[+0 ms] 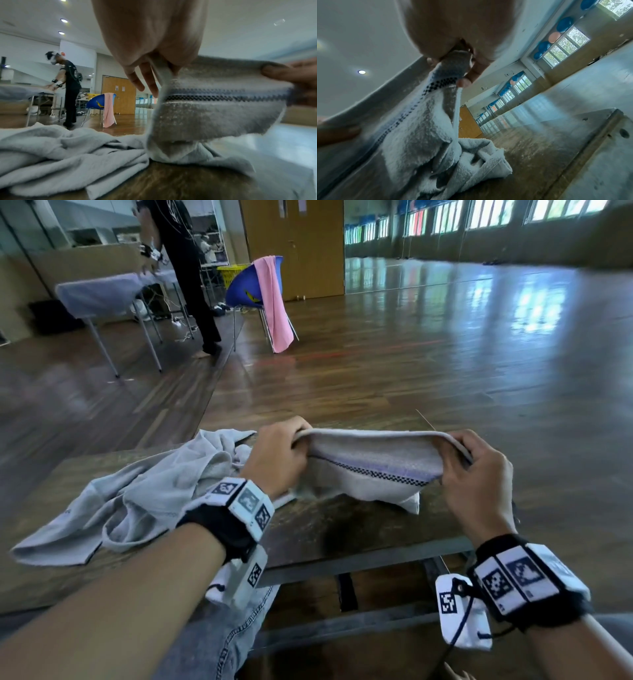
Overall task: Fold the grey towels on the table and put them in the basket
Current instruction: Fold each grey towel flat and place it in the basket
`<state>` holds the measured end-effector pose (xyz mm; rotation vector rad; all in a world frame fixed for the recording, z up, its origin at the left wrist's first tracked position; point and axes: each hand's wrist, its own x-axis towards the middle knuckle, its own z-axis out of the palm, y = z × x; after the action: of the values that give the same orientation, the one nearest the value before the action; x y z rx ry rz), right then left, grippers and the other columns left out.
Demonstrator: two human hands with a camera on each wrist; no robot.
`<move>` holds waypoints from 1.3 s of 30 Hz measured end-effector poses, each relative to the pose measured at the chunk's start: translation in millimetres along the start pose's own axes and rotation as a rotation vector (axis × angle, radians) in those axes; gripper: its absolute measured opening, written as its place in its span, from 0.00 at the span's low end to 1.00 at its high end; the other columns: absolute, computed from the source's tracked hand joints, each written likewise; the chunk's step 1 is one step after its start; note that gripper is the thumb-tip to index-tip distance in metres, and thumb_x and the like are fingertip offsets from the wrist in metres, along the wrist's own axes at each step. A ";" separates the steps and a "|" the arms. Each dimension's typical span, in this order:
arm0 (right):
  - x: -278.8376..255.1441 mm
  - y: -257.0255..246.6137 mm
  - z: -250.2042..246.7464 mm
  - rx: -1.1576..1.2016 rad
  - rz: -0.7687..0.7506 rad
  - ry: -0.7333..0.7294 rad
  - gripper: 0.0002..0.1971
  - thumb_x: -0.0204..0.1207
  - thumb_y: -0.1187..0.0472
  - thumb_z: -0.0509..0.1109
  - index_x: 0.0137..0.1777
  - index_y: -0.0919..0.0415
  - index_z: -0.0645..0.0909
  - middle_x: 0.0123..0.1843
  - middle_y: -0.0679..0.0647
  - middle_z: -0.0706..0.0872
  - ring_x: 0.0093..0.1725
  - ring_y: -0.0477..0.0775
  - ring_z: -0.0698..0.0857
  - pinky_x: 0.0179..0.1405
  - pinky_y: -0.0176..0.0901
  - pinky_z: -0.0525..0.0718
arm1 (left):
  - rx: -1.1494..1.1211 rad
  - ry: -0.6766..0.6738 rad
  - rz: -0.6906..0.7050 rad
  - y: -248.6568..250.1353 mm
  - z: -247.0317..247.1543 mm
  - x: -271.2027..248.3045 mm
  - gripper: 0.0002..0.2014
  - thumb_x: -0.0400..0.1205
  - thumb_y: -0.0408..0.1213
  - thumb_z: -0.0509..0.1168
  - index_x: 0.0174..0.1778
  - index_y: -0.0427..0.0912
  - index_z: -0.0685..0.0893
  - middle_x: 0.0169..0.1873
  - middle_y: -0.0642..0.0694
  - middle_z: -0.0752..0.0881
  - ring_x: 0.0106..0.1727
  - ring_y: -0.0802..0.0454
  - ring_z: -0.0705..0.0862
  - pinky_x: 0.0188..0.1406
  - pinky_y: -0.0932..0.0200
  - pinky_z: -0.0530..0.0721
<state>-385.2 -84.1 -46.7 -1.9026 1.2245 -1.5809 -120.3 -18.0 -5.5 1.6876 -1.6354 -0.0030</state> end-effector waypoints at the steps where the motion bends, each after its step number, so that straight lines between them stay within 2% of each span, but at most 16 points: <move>1: 1.1 2.5 0.9 0.014 0.023 0.023 0.07 0.84 0.61 0.69 0.46 0.55 0.86 0.36 0.52 0.87 0.38 0.57 0.86 0.34 0.48 0.85 | -0.019 0.042 -0.022 0.5 -4.4 4.6 0.10 0.77 0.24 0.62 0.43 0.38 0.87 0.35 0.43 0.89 0.41 0.44 0.85 0.41 0.48 0.82; 4: 3.1 6.9 1.9 0.167 0.072 -0.007 0.08 0.86 0.66 0.67 0.49 0.55 0.86 0.44 0.52 0.89 0.46 0.54 0.89 0.41 0.37 0.89 | -0.143 0.109 -0.107 -3.3 -10.3 13.5 0.10 0.78 0.23 0.61 0.42 0.35 0.88 0.36 0.38 0.89 0.40 0.44 0.85 0.43 0.45 0.82; 7: 2.9 9.1 3.7 0.168 0.042 -0.144 0.10 0.85 0.65 0.68 0.48 0.49 0.86 0.42 0.41 0.89 0.42 0.39 0.87 0.39 0.28 0.84 | -0.353 0.087 -0.301 -8.7 -10.7 10.0 0.11 0.84 0.36 0.62 0.39 0.38 0.85 0.34 0.37 0.87 0.37 0.48 0.82 0.43 0.43 0.83; 9: 1.2 12.6 5.9 0.063 0.095 -0.351 0.09 0.85 0.58 0.68 0.43 0.48 0.85 0.38 0.41 0.89 0.34 0.37 0.84 0.29 0.24 0.78 | -0.262 -0.142 -0.421 -16.3 -6.5 4.8 0.15 0.87 0.44 0.59 0.40 0.41 0.85 0.35 0.38 0.85 0.38 0.44 0.84 0.42 0.47 0.78; 12: -7.2 22.8 9.8 -0.176 0.187 -0.713 0.14 0.84 0.51 0.69 0.37 0.52 0.85 0.28 0.48 0.85 0.26 0.46 0.79 0.24 0.31 0.75 | 0.099 -0.600 -0.433 -23.2 3.9 -14.2 0.16 0.90 0.43 0.55 0.67 0.41 0.81 0.64 0.42 0.84 0.63 0.44 0.83 0.57 0.58 0.74; 13: -10.9 26.1 11.5 -0.267 0.180 -0.769 0.16 0.83 0.50 0.69 0.33 0.52 0.84 0.27 0.48 0.84 0.26 0.46 0.79 0.25 0.34 0.74 | 0.127 -0.730 -0.466 -25.4 5.3 -21.4 0.17 0.89 0.47 0.56 0.64 0.42 0.83 0.62 0.45 0.86 0.62 0.47 0.83 0.57 0.62 0.75; 15: -14.2 28.7 14.9 -0.390 0.186 -0.779 0.18 0.83 0.49 0.68 0.31 0.52 0.82 0.28 0.49 0.85 0.28 0.49 0.82 0.27 0.41 0.76 | 0.135 -0.854 -0.481 -33.4 8.9 -31.9 0.23 0.86 0.56 0.60 0.35 0.43 0.84 0.34 0.48 0.86 0.37 0.53 0.83 0.37 0.68 0.75; 18: -8.6 30.0 20.9 -0.364 0.235 -0.716 0.16 0.84 0.49 0.67 0.34 0.49 0.84 0.31 0.49 0.87 0.29 0.50 0.83 0.29 0.42 0.78 | 0.092 -0.720 -0.428 -38.9 16.5 -37.7 0.25 0.86 0.54 0.61 0.28 0.40 0.77 0.23 0.52 0.77 0.26 0.55 0.73 0.29 0.63 0.70; 20: -0.9 31.1 24.6 -0.346 0.225 -0.684 0.15 0.84 0.50 0.69 0.35 0.49 0.86 0.30 0.48 0.86 0.29 0.49 0.82 0.29 0.41 0.77 | -0.004 -0.573 -0.318 -37.5 19.7 -35.3 0.20 0.87 0.48 0.61 0.37 0.37 0.84 0.30 0.52 0.85 0.34 0.49 0.80 0.37 0.63 0.77; 22: 5.1 32.3 29.0 -0.357 0.204 -0.694 0.13 0.82 0.49 0.70 0.36 0.47 0.88 0.31 0.47 0.87 0.32 0.48 0.83 0.29 0.40 0.76 | -0.067 -0.510 -0.257 -32.9 25.1 -30.7 0.20 0.87 0.44 0.61 0.45 0.28 0.85 0.44 0.37 0.89 0.47 0.37 0.84 0.51 0.46 0.81; 24: 11.0 36.6 36.4 -0.368 0.199 -0.718 0.14 0.81 0.50 0.72 0.33 0.47 0.89 0.30 0.46 0.86 0.33 0.47 0.84 0.29 0.41 0.77 | -0.124 -0.506 -0.231 -24.6 33.7 -25.2 0.19 0.87 0.42 0.62 0.47 0.26 0.85 0.48 0.30 0.86 0.47 0.37 0.84 0.50 0.46 0.78; 26: 15.4 41.8 46.2 -0.394 0.235 -0.786 0.15 0.80 0.50 0.73 0.31 0.47 0.88 0.30 0.47 0.87 0.31 0.48 0.84 0.29 0.41 0.79 | -0.156 -0.585 -0.240 -19.6 44.9 -17.8 0.19 0.86 0.42 0.63 0.38 0.28 0.81 0.36 0.33 0.84 0.36 0.42 0.80 0.39 0.51 0.76; 28: 21.1 48.1 56.1 -0.458 0.275 -0.888 0.16 0.80 0.51 0.72 0.29 0.47 0.87 0.30 0.48 0.87 0.31 0.50 0.83 0.29 0.42 0.80 | -0.162 -0.645 -0.281 -14.6 57.2 -8.5 0.23 0.86 0.44 0.64 0.26 0.38 0.71 0.18 0.49 0.73 0.21 0.55 0.70 0.25 0.63 0.68; 31: 40.5 54.1 70.1 -0.438 0.293 -0.927 0.20 0.81 0.56 0.71 0.25 0.56 0.82 0.24 0.47 0.81 0.27 0.49 0.78 0.27 0.41 0.75 | -0.207 -0.640 -0.263 -12.1 71.9 7.0 0.26 0.85 0.46 0.66 0.22 0.45 0.65 0.13 0.58 0.65 0.17 0.61 0.63 0.19 0.70 0.62; 35: 79.9 29.6 81.1 -0.021 0.130 -0.513 0.16 0.81 0.60 0.72 0.34 0.69 0.83 0.28 0.50 0.79 0.31 0.47 0.74 0.31 0.43 0.71 | -0.466 -0.417 -0.232 -10.9 73.7 28.1 0.18 0.85 0.44 0.67 0.34 0.34 0.86 0.34 0.44 0.85 0.37 0.54 0.78 0.39 0.54 0.77; 39: 97.2 -19.8 74.3 0.476 -0.121 -0.407 0.10 0.82 0.66 0.68 0.51 0.60 0.92 0.51 0.47 0.94 0.54 0.46 0.90 0.54 0.39 0.86 | -0.557 -0.191 -0.140 -5.7 57.2 50.8 0.12 0.82 0.39 0.71 0.58 0.38 0.91 0.62 0.49 0.81 0.65 0.66 0.78 0.57 0.78 0.75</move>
<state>-310.1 -168.6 4.0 -1.8705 0.5182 -1.2998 -134.9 -91.1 -23.5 1.3869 -1.4657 -0.6473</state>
